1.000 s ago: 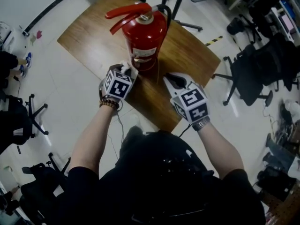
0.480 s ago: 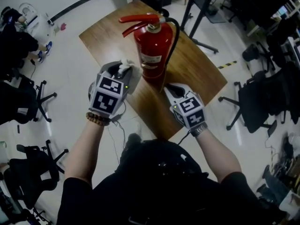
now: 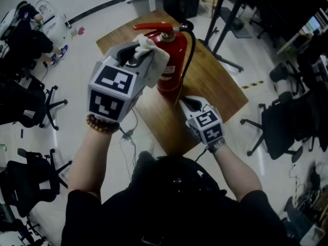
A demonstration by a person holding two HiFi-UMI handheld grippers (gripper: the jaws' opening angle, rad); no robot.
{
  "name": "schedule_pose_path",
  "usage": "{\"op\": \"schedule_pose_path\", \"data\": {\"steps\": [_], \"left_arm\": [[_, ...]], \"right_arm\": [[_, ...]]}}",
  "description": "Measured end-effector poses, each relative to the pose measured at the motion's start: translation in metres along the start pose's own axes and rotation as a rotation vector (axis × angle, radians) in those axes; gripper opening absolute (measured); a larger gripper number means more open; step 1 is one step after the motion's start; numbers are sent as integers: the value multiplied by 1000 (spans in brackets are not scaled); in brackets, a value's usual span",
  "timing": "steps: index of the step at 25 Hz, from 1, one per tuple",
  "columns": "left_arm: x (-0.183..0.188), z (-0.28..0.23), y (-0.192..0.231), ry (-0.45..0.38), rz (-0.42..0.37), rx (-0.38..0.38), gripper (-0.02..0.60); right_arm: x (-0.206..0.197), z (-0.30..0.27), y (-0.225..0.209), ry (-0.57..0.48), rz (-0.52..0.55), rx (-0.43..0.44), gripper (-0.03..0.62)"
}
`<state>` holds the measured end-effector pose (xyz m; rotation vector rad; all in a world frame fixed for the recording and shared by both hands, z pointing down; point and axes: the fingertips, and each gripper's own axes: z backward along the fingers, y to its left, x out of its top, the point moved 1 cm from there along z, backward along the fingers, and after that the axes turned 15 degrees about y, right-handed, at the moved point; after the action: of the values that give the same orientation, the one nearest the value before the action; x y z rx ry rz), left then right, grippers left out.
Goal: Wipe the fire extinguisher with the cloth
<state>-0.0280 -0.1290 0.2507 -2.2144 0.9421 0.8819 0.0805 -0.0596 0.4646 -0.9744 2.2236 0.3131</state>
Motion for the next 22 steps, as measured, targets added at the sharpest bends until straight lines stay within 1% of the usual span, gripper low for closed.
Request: {"op": "schedule_pose_path", "data": {"steps": [3,7,10,13,15,22], "left_arm": [[16,-7,-3,-17,4,25,104],[22,-26,-5,-18,23,63,104],[21,-39,-8,0,24,88,103],[19,-44,-16,33,-20,108,101],[16,-45,-18,48,-32,115,101],[0,-44,-25,87,-8,137,100]], "right_arm": [[-1,7,-5,-13,3,2,41],[-5,12,-13,-20,6,6,41],[-10,13,-15,-16,7,16,41],[-12,13,-15,-13,10,28,41],[-13,14,-15,-13,15,35,41],[-24,14,-15,-6,30,63,41]]}}
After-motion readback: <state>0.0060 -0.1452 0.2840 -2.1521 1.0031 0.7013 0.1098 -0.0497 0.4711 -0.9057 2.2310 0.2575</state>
